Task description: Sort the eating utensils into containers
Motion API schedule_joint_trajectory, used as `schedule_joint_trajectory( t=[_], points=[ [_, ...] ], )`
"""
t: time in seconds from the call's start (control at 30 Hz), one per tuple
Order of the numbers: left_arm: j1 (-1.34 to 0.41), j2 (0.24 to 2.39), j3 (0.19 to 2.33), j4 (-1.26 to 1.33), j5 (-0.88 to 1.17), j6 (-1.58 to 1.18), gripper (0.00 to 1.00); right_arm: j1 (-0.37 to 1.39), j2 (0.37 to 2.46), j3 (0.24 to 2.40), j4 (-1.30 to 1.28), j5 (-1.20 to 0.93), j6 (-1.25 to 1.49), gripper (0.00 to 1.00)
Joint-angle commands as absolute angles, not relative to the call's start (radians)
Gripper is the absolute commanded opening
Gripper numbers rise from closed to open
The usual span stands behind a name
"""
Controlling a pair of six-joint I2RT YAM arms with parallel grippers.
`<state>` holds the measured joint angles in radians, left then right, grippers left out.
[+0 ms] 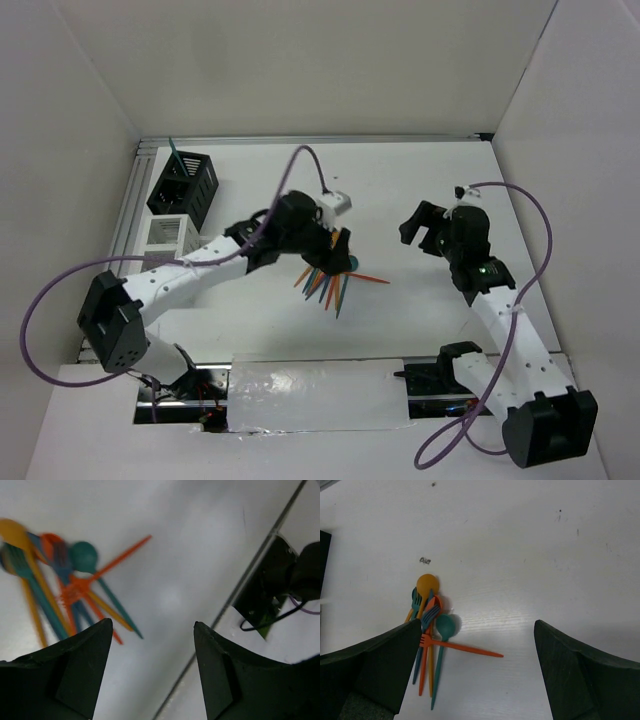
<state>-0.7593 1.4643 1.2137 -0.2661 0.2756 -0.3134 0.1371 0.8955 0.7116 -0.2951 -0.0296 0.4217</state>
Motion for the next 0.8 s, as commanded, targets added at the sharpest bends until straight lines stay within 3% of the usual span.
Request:
schedule_joint_trajectory(
  t=[0.0,0.1,0.4,0.77],
  points=[
    [-0.918,1.512,1.241,-0.334,0.108,-0.535,0.78,0.141,0.825,0.695,-0.42,0.032,0.457,1.0],
    [-1.008,1.625,1.307,-0.428,-0.061,-0.646,0.75,0.143,0.769,0.704,-0.485,0.051,0.482,1.0],
    [-1.066,1.972,1.571,-0.703,-0.21,-0.853,0.58,0.138,0.614,0.726,-0.569,0.051,0.502,1.0],
    [-1.043,2.014,1.536,-0.614,-0.27,-0.799,0.58,0.141,0.578,0.726,-0.569,0.031,0.496,1.0]
  ],
)
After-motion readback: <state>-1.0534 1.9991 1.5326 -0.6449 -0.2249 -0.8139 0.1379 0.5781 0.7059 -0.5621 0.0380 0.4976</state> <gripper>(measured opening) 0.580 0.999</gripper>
